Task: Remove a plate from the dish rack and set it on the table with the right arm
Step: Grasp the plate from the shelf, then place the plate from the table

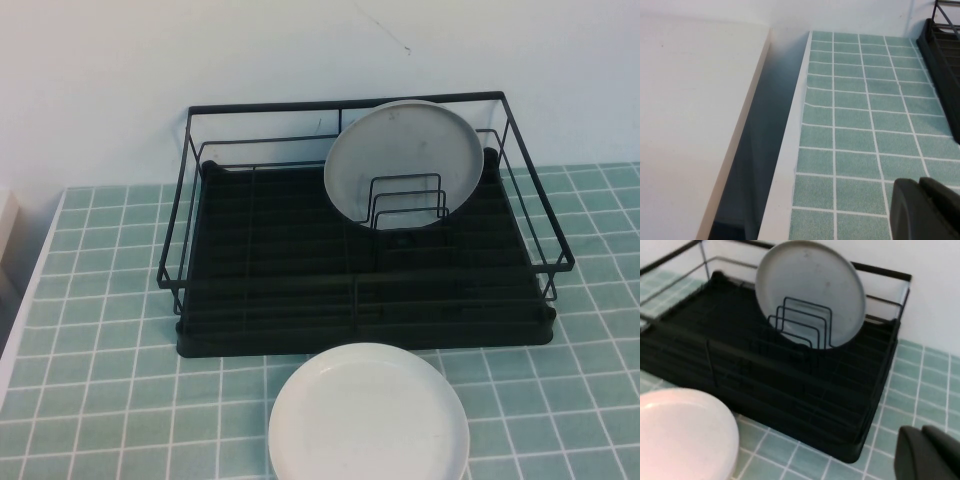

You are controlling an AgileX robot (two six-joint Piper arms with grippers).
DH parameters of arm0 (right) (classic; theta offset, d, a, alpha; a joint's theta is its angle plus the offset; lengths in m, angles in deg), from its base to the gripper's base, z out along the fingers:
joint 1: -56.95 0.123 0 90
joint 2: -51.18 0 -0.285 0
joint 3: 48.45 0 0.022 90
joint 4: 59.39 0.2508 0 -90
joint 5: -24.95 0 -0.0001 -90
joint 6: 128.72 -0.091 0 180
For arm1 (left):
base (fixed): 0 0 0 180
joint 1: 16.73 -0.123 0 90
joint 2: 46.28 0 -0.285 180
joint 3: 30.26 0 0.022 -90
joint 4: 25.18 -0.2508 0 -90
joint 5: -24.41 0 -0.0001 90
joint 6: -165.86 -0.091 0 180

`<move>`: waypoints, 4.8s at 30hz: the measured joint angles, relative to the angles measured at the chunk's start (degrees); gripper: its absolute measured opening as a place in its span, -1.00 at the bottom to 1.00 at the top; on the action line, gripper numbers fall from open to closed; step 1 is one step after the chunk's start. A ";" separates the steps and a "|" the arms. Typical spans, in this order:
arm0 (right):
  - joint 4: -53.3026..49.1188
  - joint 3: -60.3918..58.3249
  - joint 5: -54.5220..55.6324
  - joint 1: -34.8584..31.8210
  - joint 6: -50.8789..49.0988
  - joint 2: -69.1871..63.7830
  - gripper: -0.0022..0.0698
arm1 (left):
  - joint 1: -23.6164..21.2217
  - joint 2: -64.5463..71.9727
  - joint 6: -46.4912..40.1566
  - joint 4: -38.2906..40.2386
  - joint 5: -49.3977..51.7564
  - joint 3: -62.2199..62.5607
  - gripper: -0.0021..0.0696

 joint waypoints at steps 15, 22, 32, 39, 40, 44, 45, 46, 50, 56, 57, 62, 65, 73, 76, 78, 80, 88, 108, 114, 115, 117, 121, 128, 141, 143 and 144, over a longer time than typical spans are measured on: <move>-1.14 41.47 -16.89 2.48 26.12 -42.50 -0.94 | 0.00 0.00 0.00 0.23 0.00 0.00 -0.95; -1.36 57.39 -17.81 5.26 30.81 -56.44 -0.45 | 0.00 0.00 0.00 0.23 -0.10 0.00 -0.95; -1.36 73.23 -17.89 9.31 32.34 -73.73 0.39 | 0.00 0.00 0.00 0.23 -0.10 0.00 -0.95; -1.36 78.00 -14.50 11.40 32.34 -81.30 0.41 | 0.00 0.00 0.00 0.34 -0.10 0.00 -0.95; -1.39 78.25 -13.20 11.57 32.34 -82.11 0.41 | 0.00 0.00 0.00 0.34 -0.10 0.00 -0.95; -1.39 78.46 -8.40 11.88 32.46 -84.68 0.41 | 0.00 0.00 0.00 0.34 -0.10 0.00 -0.95; -1.39 78.46 -7.31 11.81 32.56 -85.32 0.41 | 0.00 0.00 0.00 0.34 -0.10 0.00 -0.95; -1.39 78.46 -6.35 11.81 32.56 -85.95 0.41 | 0.00 0.00 0.00 0.34 -0.10 0.00 -0.95; -1.39 78.46 -4.21 11.90 32.81 -88.24 0.41 | 0.00 0.00 0.00 0.34 -0.10 0.00 -0.95; -1.39 78.46 -3.76 11.90 33.65 -89.87 0.03 | 0.00 0.00 0.00 0.34 -0.10 0.00 -0.95; -1.39 78.46 -3.76 11.90 33.91 -89.87 -0.12 | 0.00 0.00 0.00 0.34 -0.10 0.00 -0.95; -1.95 78.71 -6.06 12.02 34.69 -88.38 -0.65 | 0.00 0.00 0.00 0.34 -0.10 0.00 -0.95; -2.19 78.79 -6.79 12.02 34.69 -85.82 -0.65 | 0.00 0.00 0.00 0.34 -0.10 0.00 -0.95; -8.81 79.47 -9.94 12.02 28.54 -72.97 -0.66 | 0.00 0.00 0.00 0.34 -0.10 0.00 -0.95; -14.61 79.47 -13.48 12.02 19.86 -66.58 -0.66 | 0.00 0.00 0.00 0.34 -0.10 0.00 -0.95; -19.27 79.47 -16.81 12.02 12.48 -62.83 -0.66 | 0.00 0.00 0.00 0.34 -0.10 0.00 -0.95; -23.57 79.54 -21.95 12.02 3.42 -58.89 -0.66 | 0.00 0.00 0.00 0.34 -0.10 0.00 -0.95; -27.34 67.52 -38.30 12.02 -15.27 -42.28 -0.66 | 0.00 0.00 0.00 0.34 -0.10 0.00 -0.95; 25.57 10.16 -17.47 12.02 -2.39 -33.53 -0.66 | 0.00 0.00 0.00 0.34 -0.10 0.00 -0.95; 32.61 10.16 -17.89 12.02 8.57 -43.64 -0.66 | 0.00 0.00 0.00 0.34 -0.10 0.00 -0.95; 33.10 10.16 -18.47 12.02 10.00 -45.19 -0.66 | 0.00 0.00 0.00 0.34 -0.10 0.00 -0.95; 34.25 10.16 -19.47 12.02 13.13 -47.97 -0.66 | 0.00 0.00 0.00 0.34 -0.10 0.00 -0.95; 35.09 10.16 -20.19 12.02 17.23 -51.87 -0.66 | 0.00 0.00 0.00 0.34 -0.10 0.00 -0.95; 34.75 10.16 -16.49 12.76 18.91 -54.64 -0.66 | 0.00 0.00 0.00 0.34 -0.10 0.00 -0.95; 32.09 12.55 -4.49 22.98 21.24 -54.64 -0.66 | 0.00 0.00 0.00 0.34 -0.10 0.00 -0.95; 32.10 12.55 -4.40 22.98 23.61 -54.64 -0.66 | 0.00 0.00 0.00 0.34 -0.10 0.00 -0.95; 32.10 12.55 -4.27 22.98 24.57 -54.64 -0.66 | 0.00 0.00 0.00 0.34 -0.10 0.00 -0.95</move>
